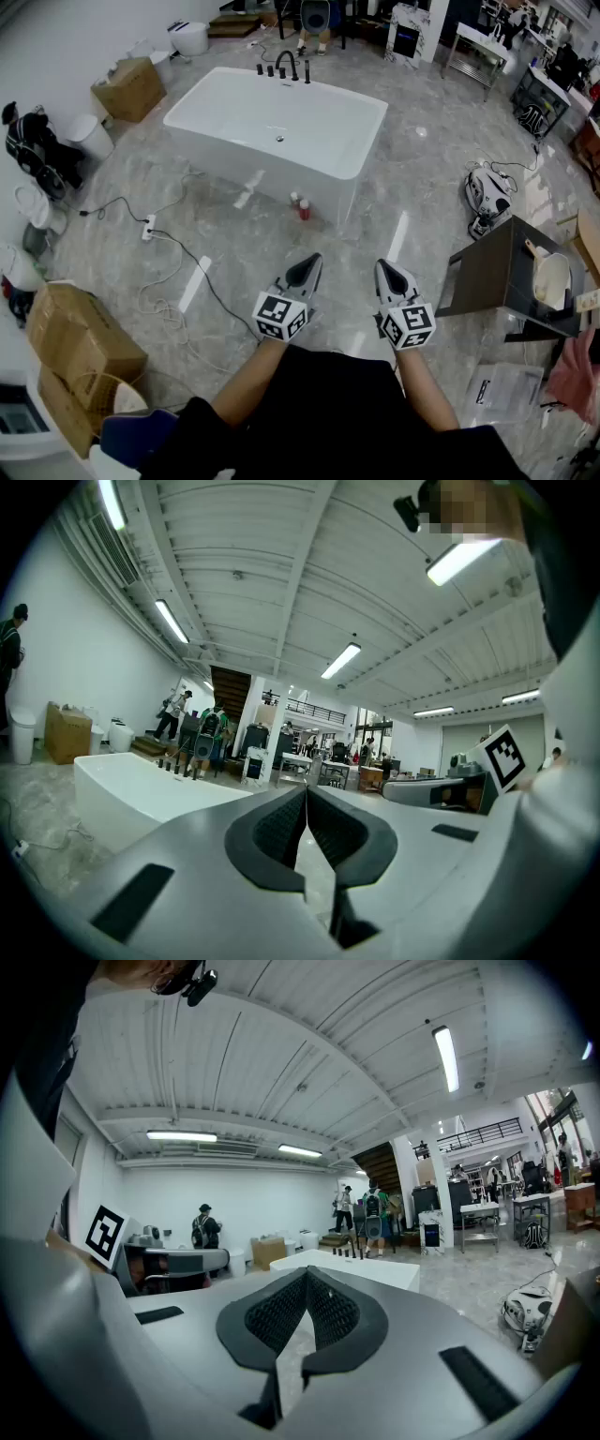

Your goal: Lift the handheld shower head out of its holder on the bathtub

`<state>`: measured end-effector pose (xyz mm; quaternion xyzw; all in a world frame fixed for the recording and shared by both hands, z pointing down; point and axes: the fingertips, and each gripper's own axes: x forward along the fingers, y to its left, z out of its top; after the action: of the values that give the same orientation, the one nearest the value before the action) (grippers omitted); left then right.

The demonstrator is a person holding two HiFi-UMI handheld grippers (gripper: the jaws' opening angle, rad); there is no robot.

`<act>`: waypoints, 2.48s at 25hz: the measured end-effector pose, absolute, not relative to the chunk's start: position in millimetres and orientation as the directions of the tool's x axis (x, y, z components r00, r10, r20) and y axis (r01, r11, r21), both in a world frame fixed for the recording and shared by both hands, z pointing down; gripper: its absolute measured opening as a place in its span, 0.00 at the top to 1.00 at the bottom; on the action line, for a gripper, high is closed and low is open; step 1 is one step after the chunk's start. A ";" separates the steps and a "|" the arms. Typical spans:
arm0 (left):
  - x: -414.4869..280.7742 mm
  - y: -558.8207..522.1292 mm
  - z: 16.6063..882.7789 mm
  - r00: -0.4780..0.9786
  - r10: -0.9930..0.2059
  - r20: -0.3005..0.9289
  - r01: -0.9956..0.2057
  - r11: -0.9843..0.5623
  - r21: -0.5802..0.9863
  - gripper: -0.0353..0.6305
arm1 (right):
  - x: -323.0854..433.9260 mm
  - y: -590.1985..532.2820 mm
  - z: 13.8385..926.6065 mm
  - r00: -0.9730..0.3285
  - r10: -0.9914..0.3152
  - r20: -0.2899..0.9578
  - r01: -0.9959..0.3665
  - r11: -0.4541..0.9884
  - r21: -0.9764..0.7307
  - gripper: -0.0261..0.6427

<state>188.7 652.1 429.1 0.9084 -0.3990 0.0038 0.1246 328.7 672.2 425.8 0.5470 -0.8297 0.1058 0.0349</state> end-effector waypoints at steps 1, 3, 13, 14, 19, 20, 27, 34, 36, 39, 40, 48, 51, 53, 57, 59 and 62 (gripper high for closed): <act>190.6 652.4 429.0 0.682 -0.724 0.103 -0.725 -0.651 0.226 0.94 | 330.0 672.3 425.9 -0.399 -0.900 0.176 -0.916 0.381 -0.129 0.98; 192.7 652.5 428.3 0.681 -0.726 0.096 -0.725 -0.650 0.228 0.94 | 331.5 671.7 424.8 -0.399 -0.900 0.175 -0.916 0.384 -0.113 0.98; 185.8 650.6 421.9 0.668 -0.739 0.084 -0.734 -0.636 0.237 0.94 | 330.1 666.7 419.5 -0.408 -0.900 0.153 -0.912 0.395 -0.112 0.98; 186.1 650.8 421.7 0.668 -0.740 0.085 -0.735 -0.636 0.235 0.94 | 330.9 666.6 420.3 -0.409 -0.899 0.154 -0.911 0.394 -0.118 0.98; 188.5 653.2 421.7 0.665 -0.742 0.090 -0.738 -0.633 0.235 0.94 | 340.6 667.6 421.4 -0.405 -0.899 0.166 -0.913 0.387 -0.131 0.98; 187.4 653.9 421.1 0.664 -0.742 0.089 -0.738 -0.632 0.235 0.94 | 342.0 667.8 421.1 -0.402 -0.900 0.168 -0.914 0.385 -0.127 0.98; 172.6 656.2 423.8 0.647 -0.757 0.093 -0.751 -0.611 0.248 0.79 | 350.9 670.0 426.5 -0.414 -0.894 0.175 -0.909 0.395 -0.134 0.80; 171.6 675.1 428.4 0.648 -0.758 0.069 -0.744 -0.612 0.267 0.62 | 342.1 676.0 433.0 -0.450 -0.875 0.179 -0.889 0.420 -0.183 0.64; 168.3 680.4 431.3 0.635 -0.768 0.078 -0.757 -0.600 0.257 0.62 | 337.6 677.7 436.4 -0.464 -0.867 0.180 -0.882 0.433 -0.184 0.64; 155.5 689.3 436.3 0.606 -0.789 0.099 -0.782 -0.569 0.254 0.62 | 330.1 683.9 444.7 -0.484 -0.855 0.186 -0.871 0.451 -0.195 0.64; 150.5 691.6 437.5 0.597 -0.796 0.104 -0.790 -0.560 0.251 0.62 | 327.1 685.3 447.3 -0.492 -0.850 0.191 -0.867 0.458 -0.195 0.64; 118.3 686.8 441.3 0.551 -0.827 0.113 -0.824 -0.517 0.231 0.62 | 296.6 680.4 465.9 -0.547 -0.803 0.239 -0.836 0.507 -0.211 0.64; 108.1 677.5 445.4 0.542 -0.833 0.113 -0.828 -0.507 0.238 0.62 | 284.8 671.5 469.0 -0.556 -0.794 0.246 -0.830 0.518 -0.207 0.64; 100.7 668.3 446.5 0.545 -0.831 0.111 -0.827 -0.510 0.238 0.62 | 275.9 661.6 468.6 -0.557 -0.795 0.241 -0.830 0.520 -0.203 0.64; 83.4 635.3 444.5 0.567 -0.817 0.101 -0.812 -0.535 0.232 0.62 | 251.8 624.1 460.9 -0.549 -0.810 0.207 -0.833 0.512 -0.210 0.64; 74.7 611.2 444.2 0.579 -0.809 0.103 -0.804 -0.546 0.236 0.62 | 240.3 600.8 457.7 -0.543 -0.815 0.201 -0.837 0.505 -0.210 0.64; 59.5 569.3 445.2 0.593 -0.798 0.105 -0.795 -0.560 0.235 0.62 | 220.9 561.7 454.6 -0.541 -0.817 0.198 -0.838 0.507 -0.201 0.64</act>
<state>59.5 569.3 445.2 0.8830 -0.4511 -0.0069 0.1293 220.9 561.7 454.6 0.4774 -0.8671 0.1371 0.0386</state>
